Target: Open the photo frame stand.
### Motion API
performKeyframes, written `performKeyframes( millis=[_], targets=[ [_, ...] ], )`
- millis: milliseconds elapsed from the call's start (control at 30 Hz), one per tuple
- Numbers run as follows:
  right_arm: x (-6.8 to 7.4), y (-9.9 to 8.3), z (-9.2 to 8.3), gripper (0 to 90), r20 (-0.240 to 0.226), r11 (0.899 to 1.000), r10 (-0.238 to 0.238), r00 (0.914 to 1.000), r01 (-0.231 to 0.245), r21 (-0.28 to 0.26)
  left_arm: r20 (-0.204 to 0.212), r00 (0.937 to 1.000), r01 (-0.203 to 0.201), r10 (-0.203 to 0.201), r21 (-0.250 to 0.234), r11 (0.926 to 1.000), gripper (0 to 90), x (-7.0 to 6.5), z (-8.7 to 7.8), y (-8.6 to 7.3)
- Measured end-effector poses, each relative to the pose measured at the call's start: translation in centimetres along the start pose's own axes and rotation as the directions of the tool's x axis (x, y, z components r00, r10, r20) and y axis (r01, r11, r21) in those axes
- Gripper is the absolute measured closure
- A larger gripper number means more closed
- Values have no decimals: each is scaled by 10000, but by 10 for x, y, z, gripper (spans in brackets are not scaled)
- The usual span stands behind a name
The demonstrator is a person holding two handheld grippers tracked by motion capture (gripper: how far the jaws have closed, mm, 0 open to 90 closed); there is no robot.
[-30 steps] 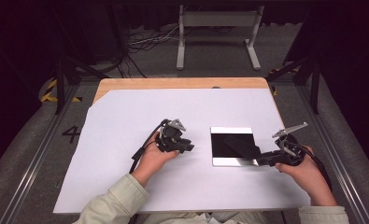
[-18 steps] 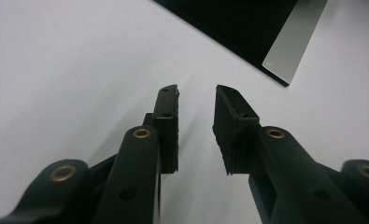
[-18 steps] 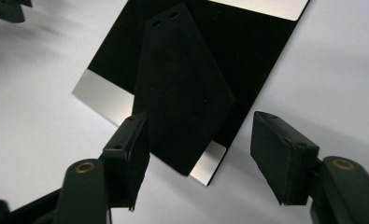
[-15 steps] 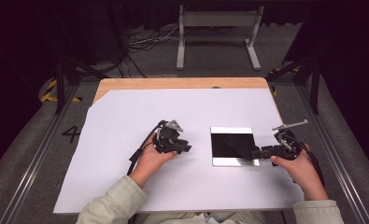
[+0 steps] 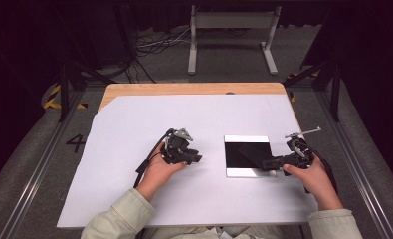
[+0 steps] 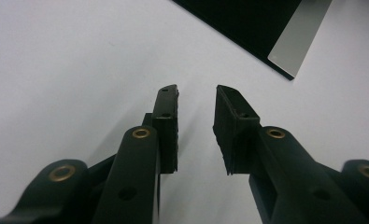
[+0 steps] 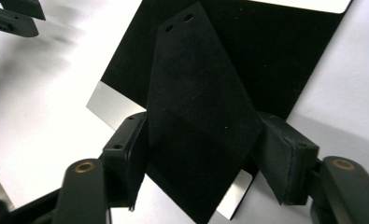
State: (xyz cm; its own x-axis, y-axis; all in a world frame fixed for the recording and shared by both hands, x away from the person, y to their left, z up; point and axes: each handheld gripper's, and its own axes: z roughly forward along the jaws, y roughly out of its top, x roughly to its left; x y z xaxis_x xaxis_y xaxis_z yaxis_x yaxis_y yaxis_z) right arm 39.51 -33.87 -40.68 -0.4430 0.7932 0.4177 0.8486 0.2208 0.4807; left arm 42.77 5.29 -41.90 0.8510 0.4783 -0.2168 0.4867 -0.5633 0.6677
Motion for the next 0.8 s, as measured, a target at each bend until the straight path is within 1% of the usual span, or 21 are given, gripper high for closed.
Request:
performKeyframes(
  millis=[133,200,633,800],
  targets=[
    [1,0,-1,415,27,9999,-85,10000,85,-56,17,10000,-1,1,21,10000,711,0,1,0],
    [1,0,-2,425,23,9999,-80,10000,80,-135,13,10000,-12,12,26,10000,710,0,0,0],
    [6,1,-8,472,86,9997,-75,9999,77,-212,13,10000,-16,16,33,10000,708,0,1,0],
    [9,1,-10,490,160,9993,-275,9995,279,-246,16,10000,-16,16,30,10000,708,0,1,0]
  ],
)
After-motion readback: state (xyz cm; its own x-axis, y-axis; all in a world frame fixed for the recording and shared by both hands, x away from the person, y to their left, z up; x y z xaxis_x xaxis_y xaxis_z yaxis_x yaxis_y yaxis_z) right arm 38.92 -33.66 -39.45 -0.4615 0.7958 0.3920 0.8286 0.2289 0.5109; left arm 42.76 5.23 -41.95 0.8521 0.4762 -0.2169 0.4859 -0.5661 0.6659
